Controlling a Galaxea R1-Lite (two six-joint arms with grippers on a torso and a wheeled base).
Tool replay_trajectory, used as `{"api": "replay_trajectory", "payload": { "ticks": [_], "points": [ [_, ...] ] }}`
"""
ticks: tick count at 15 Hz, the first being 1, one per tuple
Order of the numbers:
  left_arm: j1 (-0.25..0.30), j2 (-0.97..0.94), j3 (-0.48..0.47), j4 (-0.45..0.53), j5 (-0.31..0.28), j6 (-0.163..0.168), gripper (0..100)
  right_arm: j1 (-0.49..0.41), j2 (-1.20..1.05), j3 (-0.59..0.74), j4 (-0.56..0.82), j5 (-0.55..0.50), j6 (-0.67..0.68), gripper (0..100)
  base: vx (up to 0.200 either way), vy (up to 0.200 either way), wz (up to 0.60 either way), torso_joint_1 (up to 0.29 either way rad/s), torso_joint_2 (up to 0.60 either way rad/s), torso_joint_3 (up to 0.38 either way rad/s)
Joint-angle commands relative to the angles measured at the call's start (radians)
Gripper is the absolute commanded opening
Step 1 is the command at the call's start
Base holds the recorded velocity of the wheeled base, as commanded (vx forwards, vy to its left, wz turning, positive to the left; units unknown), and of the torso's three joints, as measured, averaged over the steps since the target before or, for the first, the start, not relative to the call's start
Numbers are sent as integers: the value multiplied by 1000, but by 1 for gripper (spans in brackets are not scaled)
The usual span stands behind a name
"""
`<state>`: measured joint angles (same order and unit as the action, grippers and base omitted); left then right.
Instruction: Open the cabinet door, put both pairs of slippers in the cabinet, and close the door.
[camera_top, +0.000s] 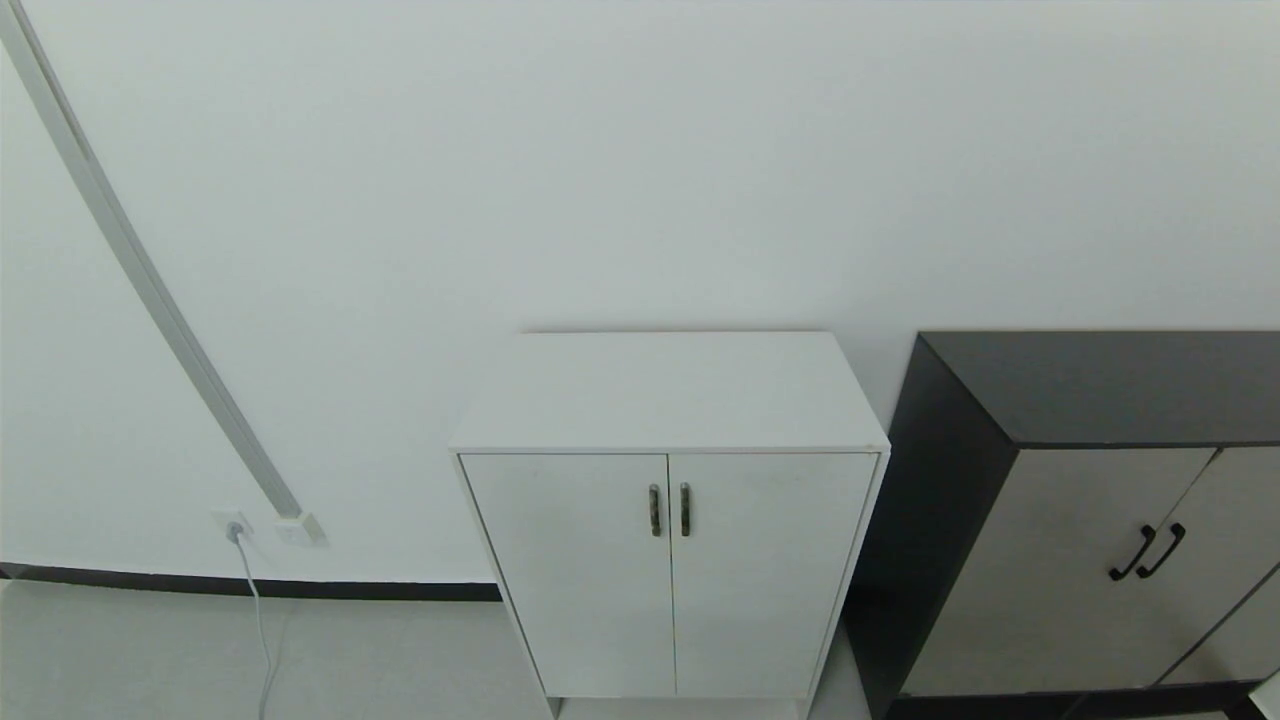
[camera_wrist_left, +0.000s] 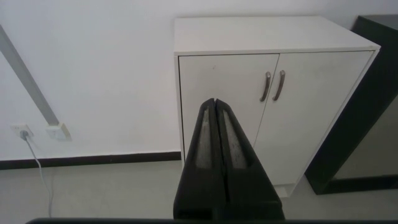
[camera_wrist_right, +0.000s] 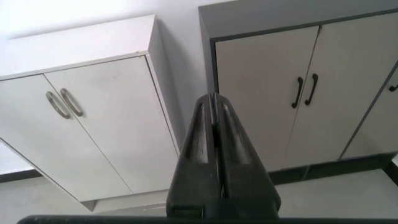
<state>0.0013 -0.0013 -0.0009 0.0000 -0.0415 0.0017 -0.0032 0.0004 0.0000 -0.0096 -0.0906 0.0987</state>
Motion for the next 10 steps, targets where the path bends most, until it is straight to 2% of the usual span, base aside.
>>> {"api": "replay_trajectory", "payload": {
  "ticks": [1, 10],
  "points": [
    [0, 1, -1, 0, 0, 0, 0, 0, 0, 0, -1, 0, -1, 0, 0, 0, 0, 0, 0, 0],
    [0, 1, 1, 0, 0, 0, 0, 0, 0, 0, 2, 5, -17, 0, 0, 0, 0, 0, 0, 0]
  ]
}}
